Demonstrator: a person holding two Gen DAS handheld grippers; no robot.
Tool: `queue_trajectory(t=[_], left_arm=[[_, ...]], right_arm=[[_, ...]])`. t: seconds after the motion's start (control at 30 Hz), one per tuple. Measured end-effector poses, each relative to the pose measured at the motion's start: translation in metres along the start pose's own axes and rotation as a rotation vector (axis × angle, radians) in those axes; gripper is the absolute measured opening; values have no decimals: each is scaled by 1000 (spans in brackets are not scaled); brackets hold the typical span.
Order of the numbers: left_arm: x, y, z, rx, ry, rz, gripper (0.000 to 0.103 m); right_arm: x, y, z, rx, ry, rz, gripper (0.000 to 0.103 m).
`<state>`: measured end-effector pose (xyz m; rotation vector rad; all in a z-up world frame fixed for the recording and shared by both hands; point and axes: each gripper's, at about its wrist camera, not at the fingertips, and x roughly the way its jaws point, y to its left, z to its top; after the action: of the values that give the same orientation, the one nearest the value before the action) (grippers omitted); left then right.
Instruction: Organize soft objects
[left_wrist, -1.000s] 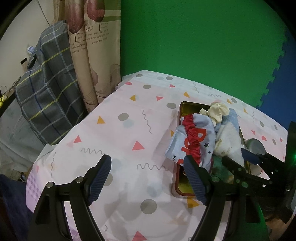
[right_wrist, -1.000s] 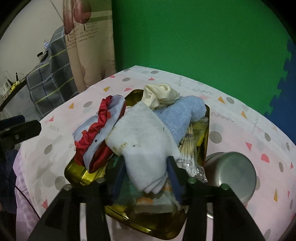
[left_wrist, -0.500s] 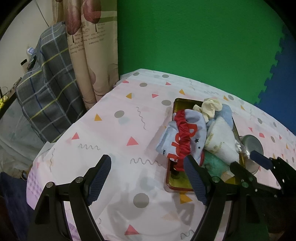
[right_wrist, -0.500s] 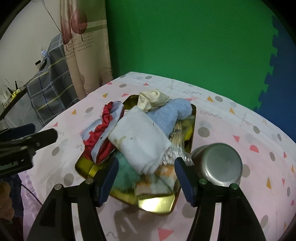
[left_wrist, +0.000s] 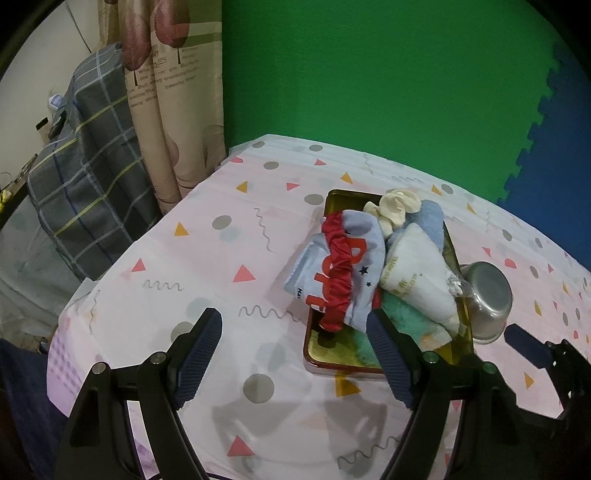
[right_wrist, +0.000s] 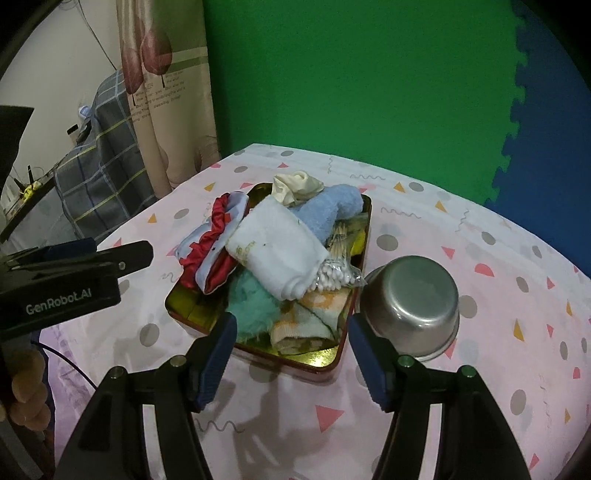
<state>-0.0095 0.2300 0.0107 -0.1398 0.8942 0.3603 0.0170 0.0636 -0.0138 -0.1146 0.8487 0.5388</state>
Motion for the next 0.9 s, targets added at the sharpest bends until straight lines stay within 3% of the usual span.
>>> queue_trajectory(t=[0.9], left_arm=[[-5,-12,0,20,-6,0,78]], right_arm=[[-10,8,-6,-15,-2,27,64]])
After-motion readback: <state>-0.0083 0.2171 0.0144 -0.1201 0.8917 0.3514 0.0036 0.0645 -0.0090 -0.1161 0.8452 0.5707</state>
